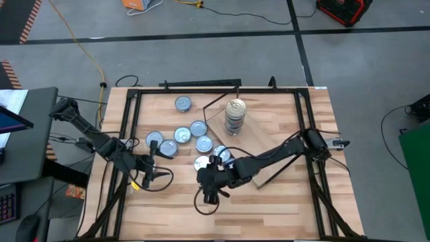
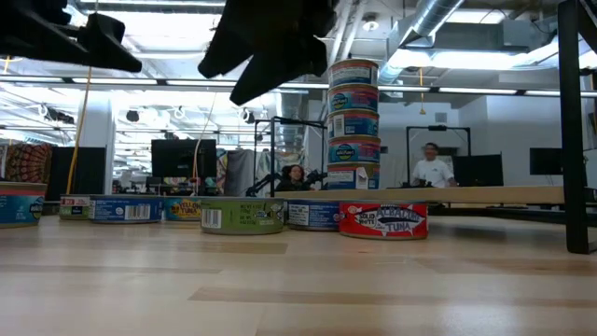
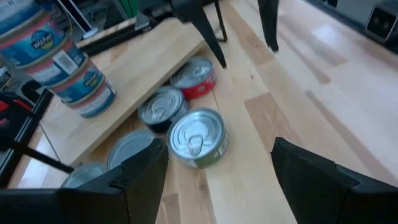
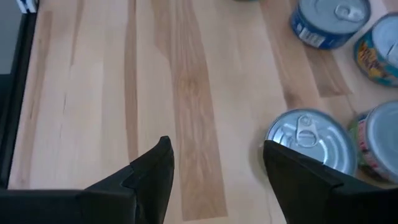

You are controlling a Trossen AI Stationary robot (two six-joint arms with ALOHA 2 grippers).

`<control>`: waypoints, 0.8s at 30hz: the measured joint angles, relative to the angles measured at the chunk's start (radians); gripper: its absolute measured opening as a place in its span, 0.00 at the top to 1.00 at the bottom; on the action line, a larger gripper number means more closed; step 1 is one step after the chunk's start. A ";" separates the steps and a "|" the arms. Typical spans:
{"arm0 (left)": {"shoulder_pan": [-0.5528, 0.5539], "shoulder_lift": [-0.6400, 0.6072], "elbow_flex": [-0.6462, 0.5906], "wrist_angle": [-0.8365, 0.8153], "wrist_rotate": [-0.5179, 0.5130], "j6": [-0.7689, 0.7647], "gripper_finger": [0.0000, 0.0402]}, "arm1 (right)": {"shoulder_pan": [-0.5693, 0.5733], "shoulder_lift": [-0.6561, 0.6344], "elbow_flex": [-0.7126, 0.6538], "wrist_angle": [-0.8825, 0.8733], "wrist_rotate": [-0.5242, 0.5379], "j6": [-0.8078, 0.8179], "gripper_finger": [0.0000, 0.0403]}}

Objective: Stack canned seafood by type on shelf
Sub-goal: Adjust the green tuna can

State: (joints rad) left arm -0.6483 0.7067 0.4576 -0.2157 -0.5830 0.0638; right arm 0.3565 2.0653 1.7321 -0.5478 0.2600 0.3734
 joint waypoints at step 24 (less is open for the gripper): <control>0.000 0.020 0.000 0.087 0.126 -0.305 0.31 | 0.008 0.002 0.000 0.010 -0.002 -0.086 0.33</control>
State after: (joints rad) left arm -0.6483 0.7269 0.4576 -0.1286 -0.4568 -0.2415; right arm 0.3649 2.0674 1.7321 -0.5374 0.2584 0.2874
